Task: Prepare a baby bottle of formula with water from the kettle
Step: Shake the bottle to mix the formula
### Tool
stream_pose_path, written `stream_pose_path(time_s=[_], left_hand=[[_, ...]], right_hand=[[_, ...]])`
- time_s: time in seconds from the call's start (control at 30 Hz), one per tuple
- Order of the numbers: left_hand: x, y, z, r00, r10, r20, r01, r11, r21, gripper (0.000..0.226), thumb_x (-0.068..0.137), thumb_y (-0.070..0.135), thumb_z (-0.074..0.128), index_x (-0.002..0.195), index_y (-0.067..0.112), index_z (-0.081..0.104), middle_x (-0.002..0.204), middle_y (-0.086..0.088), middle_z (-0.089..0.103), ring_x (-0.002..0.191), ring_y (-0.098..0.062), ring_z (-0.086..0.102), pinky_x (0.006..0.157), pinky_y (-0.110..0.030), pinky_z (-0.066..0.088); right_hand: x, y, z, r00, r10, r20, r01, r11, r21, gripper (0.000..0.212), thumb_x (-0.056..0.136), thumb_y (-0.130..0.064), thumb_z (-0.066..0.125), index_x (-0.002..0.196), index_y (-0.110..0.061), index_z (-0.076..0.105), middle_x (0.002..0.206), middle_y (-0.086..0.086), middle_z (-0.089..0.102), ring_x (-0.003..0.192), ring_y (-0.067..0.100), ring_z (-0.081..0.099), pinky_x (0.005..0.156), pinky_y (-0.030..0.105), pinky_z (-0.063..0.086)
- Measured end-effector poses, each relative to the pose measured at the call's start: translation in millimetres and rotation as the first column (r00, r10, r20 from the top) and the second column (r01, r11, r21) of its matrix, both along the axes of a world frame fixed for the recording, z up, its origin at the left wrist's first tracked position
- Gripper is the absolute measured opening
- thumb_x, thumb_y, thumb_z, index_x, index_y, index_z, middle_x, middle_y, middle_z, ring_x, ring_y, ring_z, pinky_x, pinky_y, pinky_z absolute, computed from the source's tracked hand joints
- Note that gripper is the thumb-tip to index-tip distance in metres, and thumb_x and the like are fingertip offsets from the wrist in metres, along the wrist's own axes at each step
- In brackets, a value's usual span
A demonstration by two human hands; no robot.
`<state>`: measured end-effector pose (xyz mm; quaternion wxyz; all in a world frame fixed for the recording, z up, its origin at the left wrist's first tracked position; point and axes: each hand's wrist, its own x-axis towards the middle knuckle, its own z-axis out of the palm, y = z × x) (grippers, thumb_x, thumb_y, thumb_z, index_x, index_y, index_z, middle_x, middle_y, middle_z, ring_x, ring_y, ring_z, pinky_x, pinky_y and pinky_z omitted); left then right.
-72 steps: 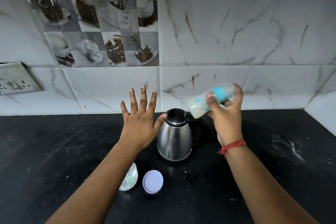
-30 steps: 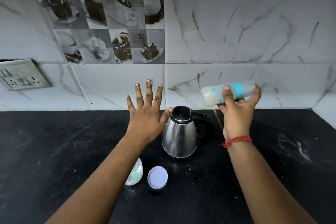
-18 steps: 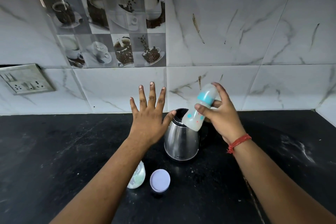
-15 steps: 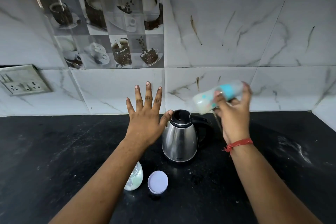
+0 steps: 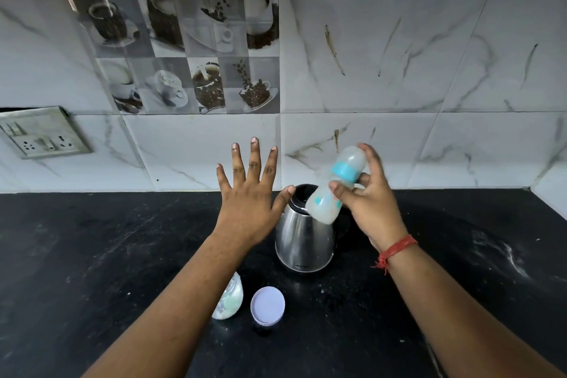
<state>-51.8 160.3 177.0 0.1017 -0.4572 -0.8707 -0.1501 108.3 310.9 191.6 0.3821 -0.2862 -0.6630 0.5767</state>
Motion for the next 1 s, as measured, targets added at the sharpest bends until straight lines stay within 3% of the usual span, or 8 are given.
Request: stream_pose_path(time_s=[0.1,0.17,0.27,0.43,0.53,0.7,0.87,1.0], left_hand=[[-0.2,0.7,-0.2,1.000,0.011,0.008,-0.011,1.000,0.005,0.080,0.091,0.075,-0.005,0.158,0.035,-0.026,0.164,-0.002,-0.039,0.149,-0.033,-0.038,0.122,-0.066,-0.011],[0.4,0.6,-0.9,1.000,0.007,0.001,-0.007,1.000,-0.005,0.080,0.091,0.075,-0.005,0.157,0.036,-0.026,0.164,-0.003,-0.039,0.149,-0.034,-0.039,0.122,-0.066,-0.010],[-0.5,0.3,-1.9,1.000,0.008,-0.002,-0.008,1.000,-0.001,0.080,0.091,0.075,-0.004,0.157,0.036,-0.026,0.165,-0.002,-0.037,0.150,-0.034,-0.037,0.122,-0.066,-0.010],[-1.3,1.2,-2.9,1.000,0.017,0.015,-0.018,1.000,0.012,0.080,0.092,0.075,-0.004,0.158,0.036,-0.025,0.165,-0.002,-0.037,0.150,-0.034,-0.037,0.122,-0.066,-0.011],[-0.9,1.1,-2.6,1.000,0.012,0.000,-0.012,1.000,0.005,0.080,0.092,0.075,-0.004,0.158,0.036,-0.025,0.165,-0.003,-0.037,0.150,-0.034,-0.037,0.122,-0.066,-0.009],[-0.7,0.7,-2.0,1.000,0.017,0.020,-0.017,1.000,0.006,0.080,0.091,0.075,-0.005,0.158,0.035,-0.025,0.164,-0.003,-0.039,0.150,-0.034,-0.038,0.122,-0.066,-0.011],[-0.9,0.9,-1.8,1.000,0.007,0.011,-0.007,1.000,0.011,0.080,0.092,0.075,-0.003,0.158,0.036,-0.025,0.165,-0.002,-0.037,0.150,-0.034,-0.036,0.122,-0.066,-0.010],[-0.5,1.7,-1.5,1.000,0.008,0.022,-0.008,1.000,0.005,0.080,0.091,0.075,-0.004,0.158,0.035,-0.025,0.164,-0.003,-0.038,0.150,-0.034,-0.037,0.122,-0.066,-0.011]], right_hand=[[7.0,9.6,9.2,0.899,-0.229,-0.374,0.152,0.963,-0.223,0.074,0.093,-0.010,0.071,0.149,-0.034,0.027,0.124,0.010,0.067,0.102,0.015,0.073,0.088,0.049,0.061],[4.6,12.3,6.7,0.907,-0.242,-0.346,0.187,0.965,-0.186,0.074,0.094,-0.011,0.071,0.146,-0.038,0.026,0.126,0.012,0.066,0.102,0.017,0.073,0.089,0.052,0.060],[0.1,8.3,-3.6,0.999,0.042,-0.031,-0.044,0.997,-0.069,0.074,0.087,-0.011,0.078,0.137,-0.049,0.039,0.116,0.012,0.069,0.103,0.026,0.073,0.088,0.054,0.060],[3.8,13.7,6.6,0.885,-0.259,-0.388,0.186,0.958,-0.216,0.073,0.092,-0.017,0.073,0.144,-0.037,0.026,0.124,0.010,0.066,0.098,0.013,0.072,0.078,0.037,0.061],[-1.3,6.4,0.5,1.000,0.000,-0.029,0.001,1.000,0.005,0.077,0.082,-0.023,0.082,0.139,-0.048,0.037,0.114,0.006,0.070,0.098,0.022,0.075,0.088,0.054,0.060],[7.6,12.9,13.4,0.875,-0.264,-0.407,0.224,0.964,-0.142,0.074,0.094,-0.011,0.071,0.148,-0.034,0.025,0.127,0.008,0.064,0.102,0.014,0.073,0.087,0.046,0.061],[3.6,5.4,6.5,0.997,-0.075,0.034,0.070,0.989,0.133,0.081,0.085,-0.018,0.081,0.144,-0.046,0.033,0.113,0.003,0.069,0.095,0.014,0.074,0.090,0.042,0.060],[9.0,12.2,19.3,0.831,-0.300,-0.468,0.242,0.953,-0.181,0.071,0.093,-0.013,0.073,0.141,-0.039,0.028,0.121,0.003,0.065,0.100,0.011,0.074,0.089,0.048,0.060]])
